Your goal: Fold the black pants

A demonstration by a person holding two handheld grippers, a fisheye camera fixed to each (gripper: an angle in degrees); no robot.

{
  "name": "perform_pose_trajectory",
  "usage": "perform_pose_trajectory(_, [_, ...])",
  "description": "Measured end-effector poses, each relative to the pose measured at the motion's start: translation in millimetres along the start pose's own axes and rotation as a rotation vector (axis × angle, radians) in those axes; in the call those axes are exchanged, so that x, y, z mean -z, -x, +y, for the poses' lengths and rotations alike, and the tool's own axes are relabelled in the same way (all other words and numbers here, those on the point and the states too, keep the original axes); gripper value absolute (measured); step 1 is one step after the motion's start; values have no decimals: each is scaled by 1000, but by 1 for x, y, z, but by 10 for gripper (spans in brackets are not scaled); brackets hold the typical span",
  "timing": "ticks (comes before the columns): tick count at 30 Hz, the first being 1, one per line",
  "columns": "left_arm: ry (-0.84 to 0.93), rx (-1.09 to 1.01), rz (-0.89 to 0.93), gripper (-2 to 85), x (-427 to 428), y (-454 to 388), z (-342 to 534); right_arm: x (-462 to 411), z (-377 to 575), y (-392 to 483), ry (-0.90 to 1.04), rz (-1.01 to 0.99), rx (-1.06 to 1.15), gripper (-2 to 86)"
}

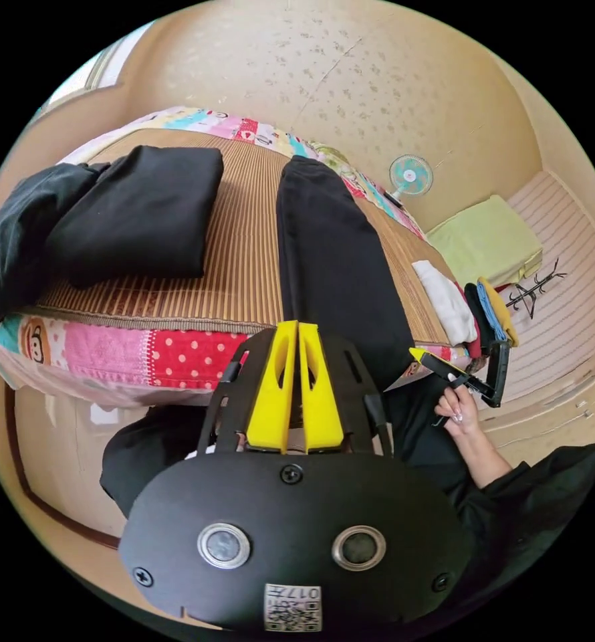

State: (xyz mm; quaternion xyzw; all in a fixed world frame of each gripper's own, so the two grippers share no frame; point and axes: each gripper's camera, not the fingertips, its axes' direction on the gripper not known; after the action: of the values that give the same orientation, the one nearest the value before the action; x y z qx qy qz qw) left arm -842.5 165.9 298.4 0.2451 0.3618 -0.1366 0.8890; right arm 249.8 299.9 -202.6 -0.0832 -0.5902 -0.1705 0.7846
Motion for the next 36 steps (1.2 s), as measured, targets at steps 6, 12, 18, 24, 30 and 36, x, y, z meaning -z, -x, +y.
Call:
perform_pose_trajectory(6, [219,-26,23,94,-81,-14,-10,-9,-9,-27,38,-135,-46,71])
perform_pose_trajectory(12, [218,-104,136,42,-73,-57,18,41,-4,-49,97,-121,-6,39])
perform_pose_trajectory(18, [96,61,200,57,-44,-27,36,82,-5,-90,55,-74,-48,57])
perform_pose_trajectory(24, [60,-64,144,111,-45,-50,-49,80,-76,-140,13,-164,-67,111])
perform_pose_trajectory(30, [211,8,79,123,-97,-42,-92,26,-109,-177,209,-519,-203,113])
perform_pose_trajectory(36, [250,174,357,43,-90,-21,-79,50,-104,-168,175,-565,-114,38])
